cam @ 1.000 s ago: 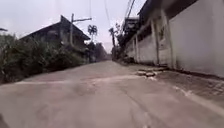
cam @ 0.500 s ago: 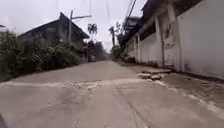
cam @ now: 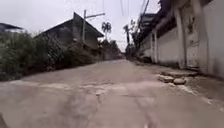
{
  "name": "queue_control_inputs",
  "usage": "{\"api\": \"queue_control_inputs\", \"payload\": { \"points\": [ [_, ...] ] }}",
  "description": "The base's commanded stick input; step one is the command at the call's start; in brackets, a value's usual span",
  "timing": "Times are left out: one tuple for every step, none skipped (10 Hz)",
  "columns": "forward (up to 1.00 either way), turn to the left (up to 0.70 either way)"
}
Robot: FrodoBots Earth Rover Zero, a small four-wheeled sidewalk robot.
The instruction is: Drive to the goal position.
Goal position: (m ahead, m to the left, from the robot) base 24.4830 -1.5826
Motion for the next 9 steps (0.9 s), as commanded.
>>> {"api": "queue_control_inputs", "payload": {
  "points": [
    [1.0, 0.02],
    [1.0, -0.01],
    [1.0, -0.06],
    [1.0, -0.11],
    [1.0, -0.21],
    [1.0, -0.32],
    [1.0, -0.17],
    [1.0, -0.01],
    [1.0, 0.02]
  ]
}}
